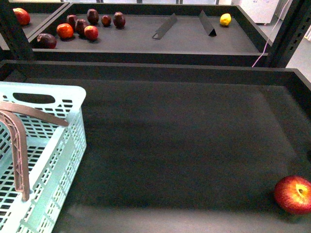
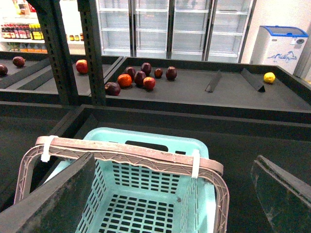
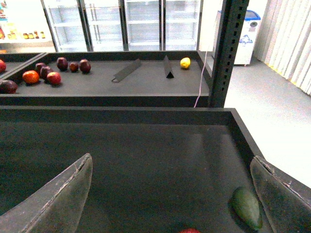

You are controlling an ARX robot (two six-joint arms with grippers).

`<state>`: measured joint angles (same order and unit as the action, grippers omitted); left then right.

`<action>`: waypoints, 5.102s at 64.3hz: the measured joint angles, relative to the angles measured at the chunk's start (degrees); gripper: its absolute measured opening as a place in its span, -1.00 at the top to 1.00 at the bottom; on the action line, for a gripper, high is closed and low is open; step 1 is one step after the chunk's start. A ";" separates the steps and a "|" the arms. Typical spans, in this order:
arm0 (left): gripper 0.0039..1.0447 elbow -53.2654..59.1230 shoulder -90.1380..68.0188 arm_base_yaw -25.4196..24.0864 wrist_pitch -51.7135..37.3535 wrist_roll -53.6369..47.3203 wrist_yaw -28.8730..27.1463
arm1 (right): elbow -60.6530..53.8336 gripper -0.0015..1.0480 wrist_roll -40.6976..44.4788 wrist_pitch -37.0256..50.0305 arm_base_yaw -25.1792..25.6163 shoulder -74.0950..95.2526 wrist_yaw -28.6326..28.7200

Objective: Pick apple with right arm and hold basket with left

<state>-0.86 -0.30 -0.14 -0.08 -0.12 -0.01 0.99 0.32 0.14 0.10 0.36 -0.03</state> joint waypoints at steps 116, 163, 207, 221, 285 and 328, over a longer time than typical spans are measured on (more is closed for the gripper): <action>-0.87 -34.49 -89.22 -14.47 -20.52 60.17 15.50 | 0.00 -0.83 -0.11 0.00 0.00 -0.04 0.02; 0.73 -39.32 -96.45 -10.88 -17.40 70.27 10.82 | 0.00 -0.83 -0.11 0.00 0.00 -0.04 0.00; 0.73 -45.72 -80.39 3.13 -4.55 62.88 10.56 | 0.00 -0.83 -0.11 0.00 0.00 -0.04 0.02; 0.73 -49.94 -77.68 14.60 1.03 60.98 8.90 | 0.00 -0.83 -0.11 0.00 0.00 -0.04 0.02; 0.73 -53.68 -74.49 34.29 3.78 56.68 7.26 | 0.00 -0.83 -0.11 0.00 0.00 -0.04 0.02; 0.73 -53.70 -74.47 34.27 3.72 56.33 7.04 | 9.94 -0.83 5.18 -3.82 11.50 34.60 14.45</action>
<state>-54.57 -74.76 34.13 3.64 56.21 7.03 10.94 5.50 -3.68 11.60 34.96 14.41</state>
